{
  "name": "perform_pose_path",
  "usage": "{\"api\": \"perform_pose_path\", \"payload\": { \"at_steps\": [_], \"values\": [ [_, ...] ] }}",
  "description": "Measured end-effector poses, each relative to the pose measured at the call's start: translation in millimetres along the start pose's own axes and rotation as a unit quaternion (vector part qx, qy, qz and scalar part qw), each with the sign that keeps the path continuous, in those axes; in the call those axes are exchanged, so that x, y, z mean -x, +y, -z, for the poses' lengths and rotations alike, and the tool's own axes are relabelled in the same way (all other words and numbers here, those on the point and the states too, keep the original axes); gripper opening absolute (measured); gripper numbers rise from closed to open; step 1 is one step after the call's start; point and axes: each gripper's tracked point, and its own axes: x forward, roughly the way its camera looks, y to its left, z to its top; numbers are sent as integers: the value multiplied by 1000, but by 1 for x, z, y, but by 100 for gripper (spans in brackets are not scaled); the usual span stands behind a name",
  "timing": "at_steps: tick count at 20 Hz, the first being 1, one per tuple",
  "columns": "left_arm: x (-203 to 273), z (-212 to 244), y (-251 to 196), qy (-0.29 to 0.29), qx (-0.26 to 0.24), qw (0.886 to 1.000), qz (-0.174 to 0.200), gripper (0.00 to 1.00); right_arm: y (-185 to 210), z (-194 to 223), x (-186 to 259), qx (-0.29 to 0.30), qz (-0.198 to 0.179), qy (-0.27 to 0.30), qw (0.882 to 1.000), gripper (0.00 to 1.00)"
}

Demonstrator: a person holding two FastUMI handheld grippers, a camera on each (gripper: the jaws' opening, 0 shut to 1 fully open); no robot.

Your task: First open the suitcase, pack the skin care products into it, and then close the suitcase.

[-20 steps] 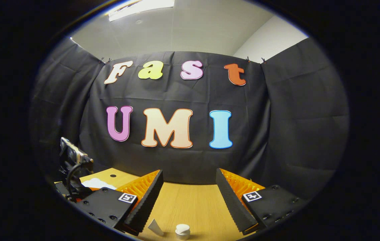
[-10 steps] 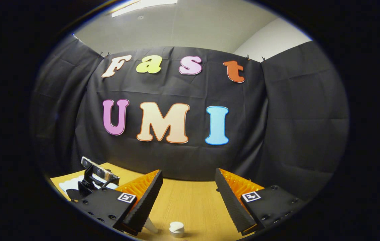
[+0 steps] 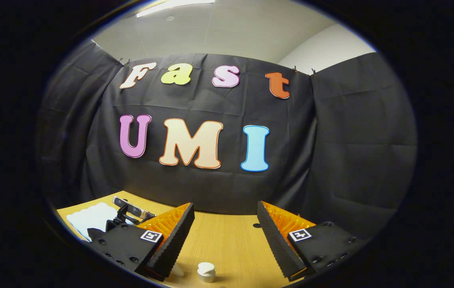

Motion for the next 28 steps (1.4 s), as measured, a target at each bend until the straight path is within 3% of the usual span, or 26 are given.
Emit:
{"api": "perform_pose_path", "payload": {
  "at_steps": [3, 5, 8, 11, 12, 13, 14, 16, 19, 23, 28],
  "values": [
    [-3, 1, 8, 8, 4, 1000, -13, 81, -3, -2, 1, 5, 4, -3, 1000, 99],
    [-3, 3, 16, 11, 6, 1000, -27, 66, -4, -2, 1, 6, 6, -4, 1000, 99],
    [-2, 12, 27, 27, 19, 998, -53, 33, -5, -2, 1, 4, 6, -6, 1000, 99],
    [-6, 23, 27, 49, 25, 997, -52, 35, -2, -3, -1, 4, 3, -8, 1000, 99],
    [-7, 24, 23, 57, 26, 997, -43, 28, -1, -3, -1, 5, 1, -8, 1000, 99],
    [-7, 24, 21, 60, 28, 997, -37, 27, 0, -3, -1, 7, 1, -9, 1000, 99],
    [-7, 21, 19, 57, 28, 997, -33, 16, -1, -3, 0, 9, 1, -10, 1000, 99],
    [-4, 21, 18, 58, 23, 998, -28, 11, 0, -3, -1, 10, 0, -11, 1000, 99],
    [-2, 18, 17, 68, 16, 997, -20, 7, -1, -5, -2, 9, 0, -14, 1000, 99],
    [10, -4, 17, 48, 9, 998, -29, 1, -1, -6, -3, 4, -1, -18, 1000, 99],
    [22, -23, 19, 28, 23, 999, -9, 0, 2, -6, -3, -5, -7, -20, 1000, 99]
  ]
}}
